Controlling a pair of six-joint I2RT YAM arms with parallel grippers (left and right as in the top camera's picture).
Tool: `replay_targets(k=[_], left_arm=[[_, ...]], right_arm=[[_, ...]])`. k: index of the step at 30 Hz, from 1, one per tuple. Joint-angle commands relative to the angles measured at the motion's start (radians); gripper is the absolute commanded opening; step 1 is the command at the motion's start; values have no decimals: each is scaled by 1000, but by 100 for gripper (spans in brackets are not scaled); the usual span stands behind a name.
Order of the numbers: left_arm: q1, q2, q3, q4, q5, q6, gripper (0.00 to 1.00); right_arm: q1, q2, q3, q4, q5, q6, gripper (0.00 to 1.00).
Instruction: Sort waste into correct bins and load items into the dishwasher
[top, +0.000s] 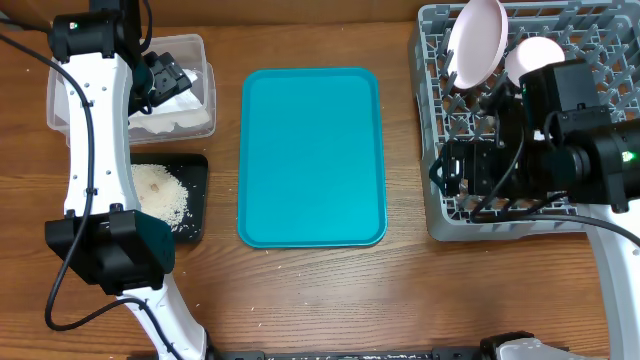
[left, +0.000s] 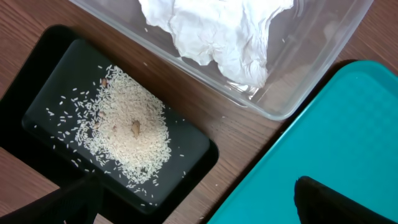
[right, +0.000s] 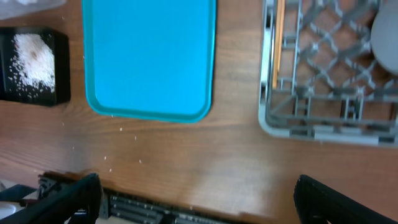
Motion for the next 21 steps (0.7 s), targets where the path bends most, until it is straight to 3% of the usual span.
replay_targets(k=[1, 8, 21], left_arm=[[-2, -4, 11, -2, 0, -2, 100], [-2, -4, 11, -2, 0, -2, 100], [-2, -4, 11, -2, 0, -2, 100]], right_arm=[[5, -56, -8, 38, -8, -58, 100], [2, -209, -238, 237, -9, -61, 100], [2, -686, -1065, 898, -54, -61, 100]])
